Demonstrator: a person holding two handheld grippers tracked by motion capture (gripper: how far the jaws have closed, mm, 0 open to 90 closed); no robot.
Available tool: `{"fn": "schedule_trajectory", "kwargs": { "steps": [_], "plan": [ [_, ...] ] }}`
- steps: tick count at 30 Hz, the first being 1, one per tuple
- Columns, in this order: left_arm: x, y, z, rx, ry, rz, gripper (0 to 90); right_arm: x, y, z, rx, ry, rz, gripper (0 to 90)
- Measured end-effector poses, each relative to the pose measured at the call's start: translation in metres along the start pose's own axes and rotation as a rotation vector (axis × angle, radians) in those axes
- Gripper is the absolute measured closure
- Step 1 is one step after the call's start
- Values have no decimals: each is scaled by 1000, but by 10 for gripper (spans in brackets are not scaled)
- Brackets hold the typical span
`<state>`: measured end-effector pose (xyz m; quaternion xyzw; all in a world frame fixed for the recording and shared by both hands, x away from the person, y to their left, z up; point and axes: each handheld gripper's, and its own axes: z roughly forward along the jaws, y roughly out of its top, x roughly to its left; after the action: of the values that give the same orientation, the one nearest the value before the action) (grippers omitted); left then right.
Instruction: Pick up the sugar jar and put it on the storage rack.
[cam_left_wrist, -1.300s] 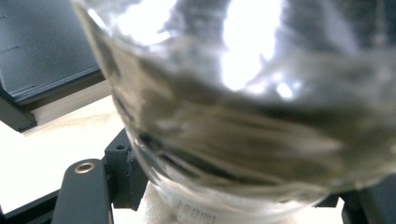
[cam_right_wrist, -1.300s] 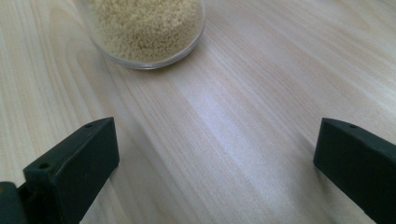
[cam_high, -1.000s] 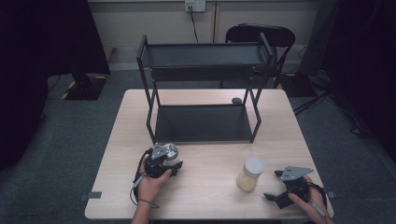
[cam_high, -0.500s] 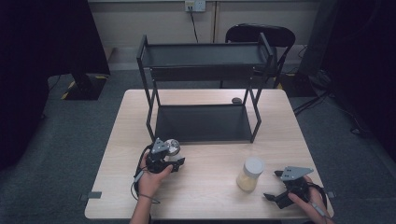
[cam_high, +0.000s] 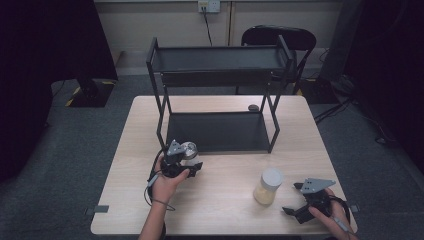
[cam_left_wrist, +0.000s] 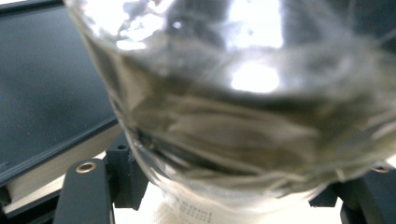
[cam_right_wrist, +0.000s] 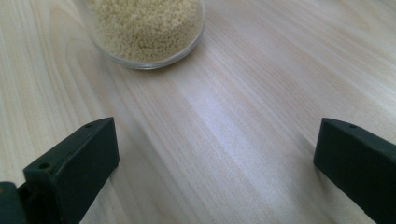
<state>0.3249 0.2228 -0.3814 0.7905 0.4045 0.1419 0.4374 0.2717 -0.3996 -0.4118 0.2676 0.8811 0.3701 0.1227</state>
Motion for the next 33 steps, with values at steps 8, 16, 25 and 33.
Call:
{"fn": "schedule_trajectory", "kwargs": {
  "steps": [8, 16, 25, 33],
  "plan": [
    [3, 9, 4, -5, -4, -12, 311, 0, 0, 0, 0, 0, 0, 0],
    [5, 23, 6, -7, -5, -13, 311, 0, 0, 0, 0, 0, 0, 0],
    [6, 38, 8, -7, -15, -21, 312, 0, 0, 0, 0, 0, 0, 0],
    [6, 52, 10, -13, -16, -15, 312, 0, 0, 0, 0, 0, 0, 0]
  ]
}}
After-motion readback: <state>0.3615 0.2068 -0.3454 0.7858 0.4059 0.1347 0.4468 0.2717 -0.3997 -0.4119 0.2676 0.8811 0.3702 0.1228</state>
